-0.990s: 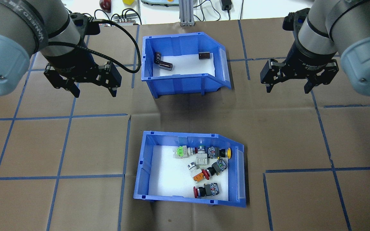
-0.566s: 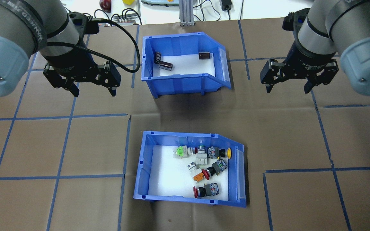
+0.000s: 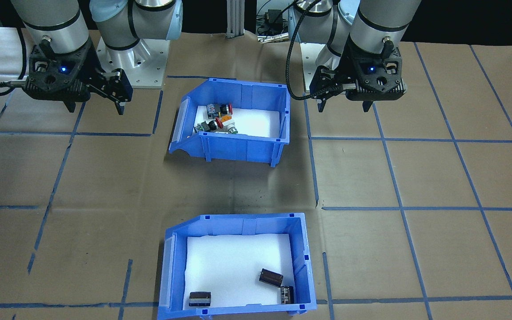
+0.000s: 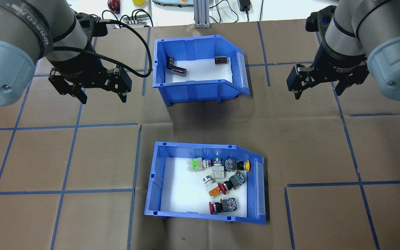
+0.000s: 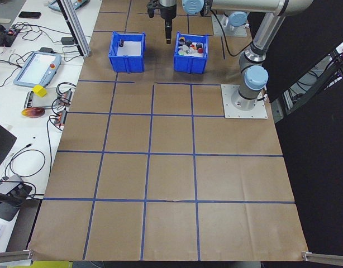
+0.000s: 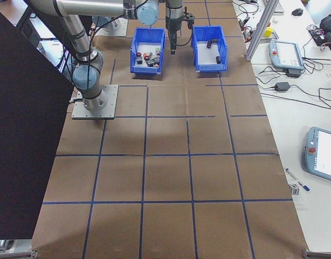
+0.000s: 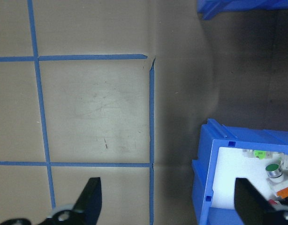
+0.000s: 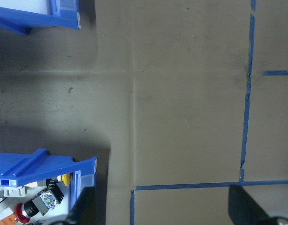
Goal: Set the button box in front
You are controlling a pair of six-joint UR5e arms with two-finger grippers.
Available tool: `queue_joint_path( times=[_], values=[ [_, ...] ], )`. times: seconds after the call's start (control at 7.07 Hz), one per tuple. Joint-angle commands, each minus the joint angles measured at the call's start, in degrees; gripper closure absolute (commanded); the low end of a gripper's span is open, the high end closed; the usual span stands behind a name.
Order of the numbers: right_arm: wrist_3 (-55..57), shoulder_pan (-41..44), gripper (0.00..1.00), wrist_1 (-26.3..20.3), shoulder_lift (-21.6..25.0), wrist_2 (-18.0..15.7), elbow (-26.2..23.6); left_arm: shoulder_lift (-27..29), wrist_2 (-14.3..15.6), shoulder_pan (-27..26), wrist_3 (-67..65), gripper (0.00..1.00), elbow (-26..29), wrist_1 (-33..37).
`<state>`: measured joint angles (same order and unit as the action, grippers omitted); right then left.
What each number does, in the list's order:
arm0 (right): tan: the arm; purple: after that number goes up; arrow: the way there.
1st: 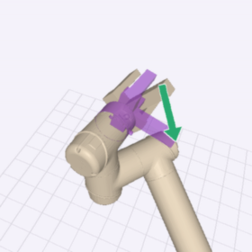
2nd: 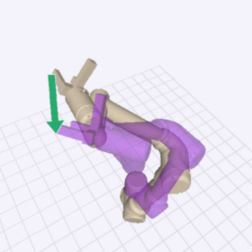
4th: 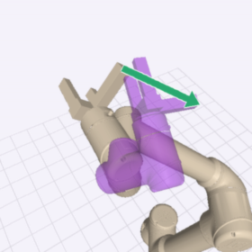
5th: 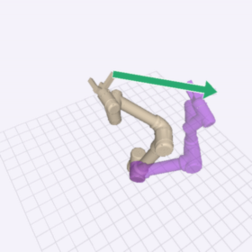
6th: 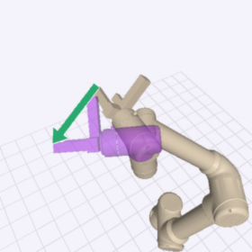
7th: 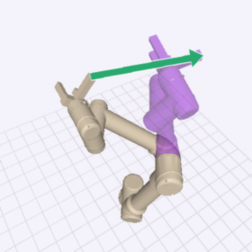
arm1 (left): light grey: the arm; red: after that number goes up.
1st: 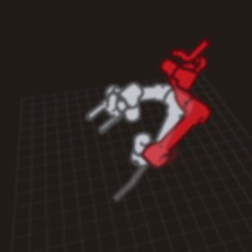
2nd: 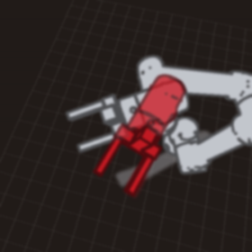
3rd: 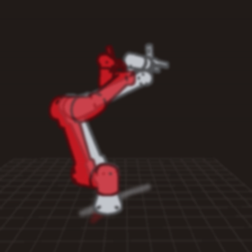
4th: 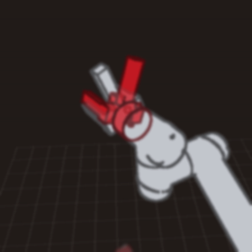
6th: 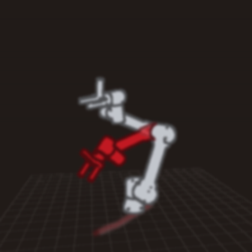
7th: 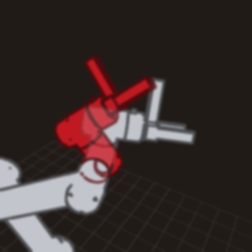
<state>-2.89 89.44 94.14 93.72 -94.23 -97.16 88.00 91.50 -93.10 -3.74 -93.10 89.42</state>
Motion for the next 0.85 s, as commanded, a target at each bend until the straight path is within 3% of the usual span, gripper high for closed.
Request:
queue_joint_path(
  times=[0.0, 0.57, 0.71],
  values=[
    [-7.7, 0.0, 0.0, 0.2, -2.4, 0.3, 1.6, 0.0, -0.4, -0.1, 0.0, 0.01, -0.1, -1.8],
    [-34.6, 0.3, 0.0, 0.0, -12.0, 0.6, 10.5, -4.0, -0.7, -0.1, -0.1, 0.02, -6.5, -1.8],
    [-41.5, 1.0, 0.0, 0.0, -14.2, 0.6, 12.7, -6.0, -2.2, -0.1, -4.7, 0.02, -8.4, -1.4]
  ],
)
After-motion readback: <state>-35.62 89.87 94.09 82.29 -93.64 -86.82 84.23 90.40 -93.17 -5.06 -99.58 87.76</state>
